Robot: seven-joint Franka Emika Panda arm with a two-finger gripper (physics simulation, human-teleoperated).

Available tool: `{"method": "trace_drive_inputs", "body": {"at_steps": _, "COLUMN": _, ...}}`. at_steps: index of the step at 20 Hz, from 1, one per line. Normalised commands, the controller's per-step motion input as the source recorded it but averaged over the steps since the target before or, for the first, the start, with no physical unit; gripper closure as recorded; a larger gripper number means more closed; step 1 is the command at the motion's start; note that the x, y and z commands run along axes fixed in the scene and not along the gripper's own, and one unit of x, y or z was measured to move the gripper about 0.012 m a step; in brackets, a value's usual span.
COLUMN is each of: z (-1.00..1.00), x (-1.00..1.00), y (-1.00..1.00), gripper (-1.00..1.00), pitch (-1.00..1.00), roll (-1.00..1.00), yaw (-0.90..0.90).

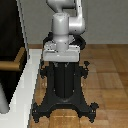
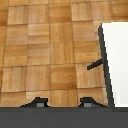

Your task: Open the door by pressing down and pulling on the handle.

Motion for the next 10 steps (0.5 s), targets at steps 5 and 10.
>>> {"method": "trace_drive_inputs", "body": {"at_steps": 5, "z": 0.00, "x": 0.00, "y": 0.80, "gripper": -1.00, "pitch": 0.00, "roll": 0.00, "yaw": 0.00}}
{"method": "trace_drive_inputs", "body": {"at_steps": 10, "z": 0.00, "x": 0.00, "y": 0.00, "gripper": -1.00, "pitch": 0.00, "roll": 0.00, "yaw": 0.00}}
